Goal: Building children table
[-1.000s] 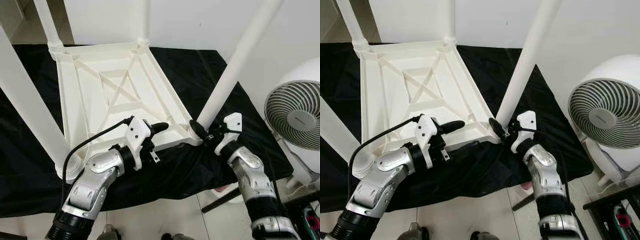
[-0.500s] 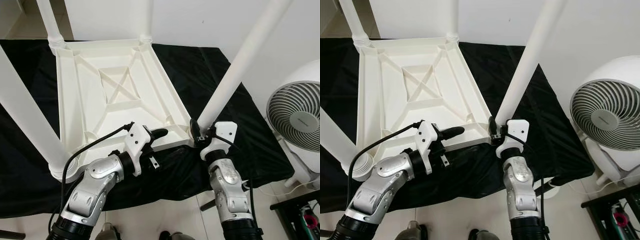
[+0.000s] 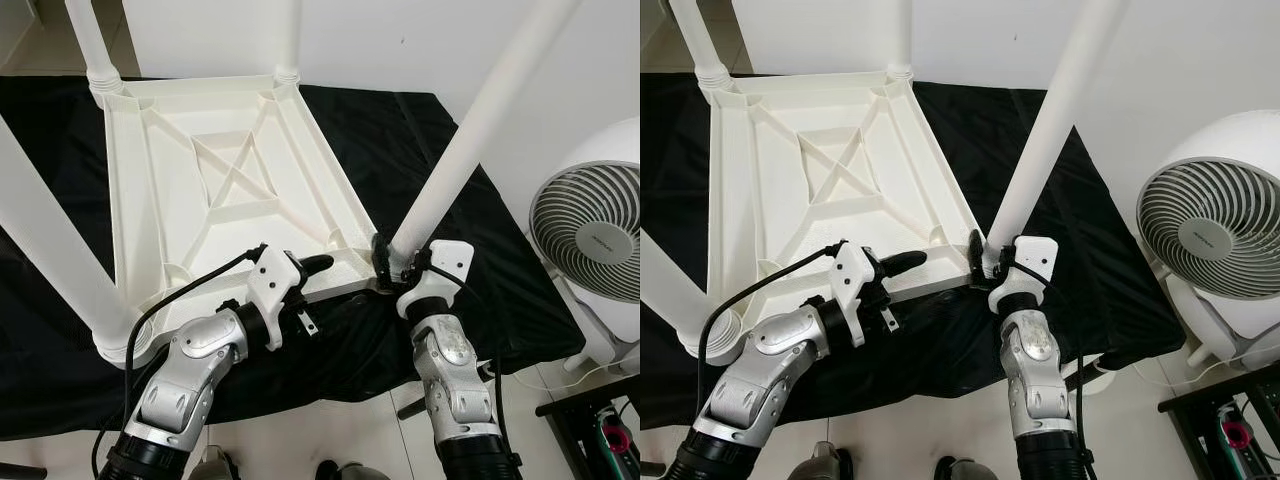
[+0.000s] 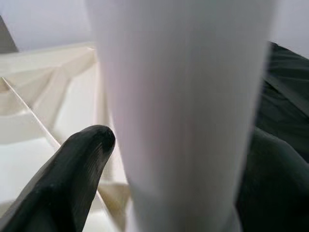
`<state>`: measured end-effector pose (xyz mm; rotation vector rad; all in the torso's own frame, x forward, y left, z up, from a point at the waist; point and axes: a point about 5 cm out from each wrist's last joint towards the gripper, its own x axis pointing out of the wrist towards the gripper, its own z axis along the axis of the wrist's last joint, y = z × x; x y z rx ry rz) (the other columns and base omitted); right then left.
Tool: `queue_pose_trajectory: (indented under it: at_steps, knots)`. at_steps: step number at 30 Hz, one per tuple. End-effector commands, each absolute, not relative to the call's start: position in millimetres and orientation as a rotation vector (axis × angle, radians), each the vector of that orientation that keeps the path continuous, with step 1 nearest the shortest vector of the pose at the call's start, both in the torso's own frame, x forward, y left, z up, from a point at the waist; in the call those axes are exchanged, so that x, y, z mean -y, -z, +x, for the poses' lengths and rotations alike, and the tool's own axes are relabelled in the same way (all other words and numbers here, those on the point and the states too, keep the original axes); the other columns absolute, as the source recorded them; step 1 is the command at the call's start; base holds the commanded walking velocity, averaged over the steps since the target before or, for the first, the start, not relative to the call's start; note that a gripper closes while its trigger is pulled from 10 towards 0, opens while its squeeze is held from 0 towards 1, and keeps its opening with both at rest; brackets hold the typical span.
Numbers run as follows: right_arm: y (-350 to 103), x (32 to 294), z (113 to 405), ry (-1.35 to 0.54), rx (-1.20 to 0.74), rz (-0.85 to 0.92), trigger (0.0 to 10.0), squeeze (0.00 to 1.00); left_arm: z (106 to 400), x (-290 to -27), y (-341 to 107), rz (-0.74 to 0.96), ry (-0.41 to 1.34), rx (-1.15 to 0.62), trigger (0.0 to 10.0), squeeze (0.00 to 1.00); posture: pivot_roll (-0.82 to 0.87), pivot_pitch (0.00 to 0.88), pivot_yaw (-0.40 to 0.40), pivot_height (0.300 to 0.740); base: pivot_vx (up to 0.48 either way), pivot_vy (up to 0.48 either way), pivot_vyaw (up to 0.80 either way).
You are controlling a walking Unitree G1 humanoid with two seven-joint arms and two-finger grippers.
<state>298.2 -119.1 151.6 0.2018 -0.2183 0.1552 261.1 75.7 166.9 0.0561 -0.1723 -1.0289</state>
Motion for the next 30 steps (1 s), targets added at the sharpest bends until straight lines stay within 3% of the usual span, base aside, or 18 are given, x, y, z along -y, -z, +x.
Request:
queue_pose_trajectory:
  at_steps: [1,3,4,14,26,27,30]
  knots:
    - [-147.1,118.6,299.0,-0.183,0.197,0.202,10.0,1.0,266.1,-77.0,-163.6,0.047,0.951,0.16,10.0,0.0,0.09,0.117,-0.107,0.74,0.0,0.0,0.0]
    - [-147.1,118.6,299.0,-0.183,0.197,0.202,10.0,1.0,266.1,-77.0,-163.6,0.047,0.951,0.16,10.0,0.0,0.09,0.117,-0.107,0.74,0.0,0.0,0.0]
    - [-148.7,120.4,300.8,-0.224,0.199,0.2,10.0,0.0,266.9,-75.1,-164.4,0.074,0.955,0.167,10.0,0.0,0.08,0.114,-0.099,0.74,0.0,0.0,0.0]
    - [-153.1,154.4,308.1,-0.489,0.187,0.017,10.0,0.0,259.3,-64.6,-156.4,0.094,1.025,0.125,10.0,0.0,0.08,0.076,-0.064,0.74,0.0,0.0,0.0]
    - [-139.8,159.1,320.6,-0.697,0.1,-0.107,10.0,0.0,266.3,-62.2,-159.6,0.122,1.066,0.142,10.0,0.0,0.06,0.028,-0.051,0.74,0.0,0.0,0.0]
    - [-137.5,158.1,323.4,-0.71,0.092,-0.098,0.0,0.0,267.7,-61.0,-160.5,0.118,1.068,0.146,10.0,0.0,0.05,0.015,-0.05,0.74,0.0,0.0,0.0]
    - [-134.0,156.8,327.2,-0.725,0.08,-0.084,0.0,0.0,269.2,-59.0,-161.1,0.11,1.075,0.148,10.0,0.0,0.05,0.009,-0.048,0.74,0.0,0.0,0.0]
